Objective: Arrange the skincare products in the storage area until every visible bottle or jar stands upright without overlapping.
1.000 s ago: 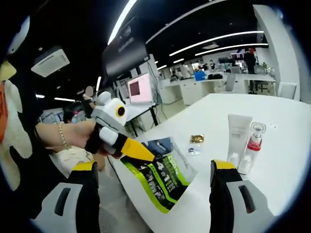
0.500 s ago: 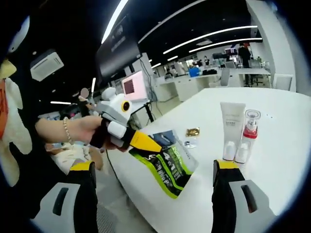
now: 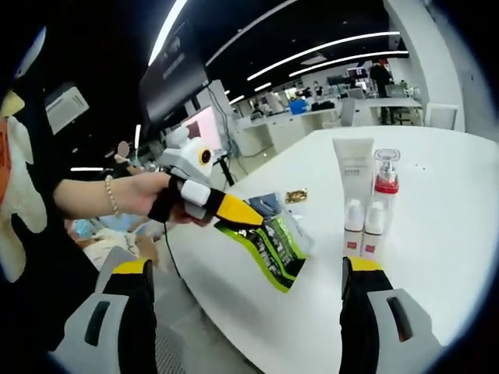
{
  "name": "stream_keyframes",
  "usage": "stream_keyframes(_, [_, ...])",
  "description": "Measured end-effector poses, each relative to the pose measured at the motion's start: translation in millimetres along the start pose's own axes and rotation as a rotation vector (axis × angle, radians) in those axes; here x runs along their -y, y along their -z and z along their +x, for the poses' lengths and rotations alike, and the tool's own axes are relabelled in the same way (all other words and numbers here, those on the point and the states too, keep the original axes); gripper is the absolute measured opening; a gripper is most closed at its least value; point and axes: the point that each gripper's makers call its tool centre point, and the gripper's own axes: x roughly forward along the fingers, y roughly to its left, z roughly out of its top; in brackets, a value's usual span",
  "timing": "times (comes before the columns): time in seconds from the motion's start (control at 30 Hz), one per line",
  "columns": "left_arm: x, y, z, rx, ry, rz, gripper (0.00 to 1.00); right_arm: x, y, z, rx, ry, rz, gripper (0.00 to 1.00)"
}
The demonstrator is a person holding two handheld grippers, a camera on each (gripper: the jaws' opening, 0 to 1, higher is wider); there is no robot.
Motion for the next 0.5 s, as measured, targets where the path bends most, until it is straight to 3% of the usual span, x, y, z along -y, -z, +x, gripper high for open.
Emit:
stream_keyframes(0.27, [0.1, 2.8, 10.4, -0.020, -0.007, 0.016, 0.00, 11.4, 8.8, -7.0, -0.010, 0.038, 0.014, 1.00])
stream_keyframes(0.5, [-11.2, 5.6, 16.0, -0.043, -0.026, 0.020, 0.00, 23.8, 13.8, -16.2, -0.011, 0.077, 0.040, 1.00])
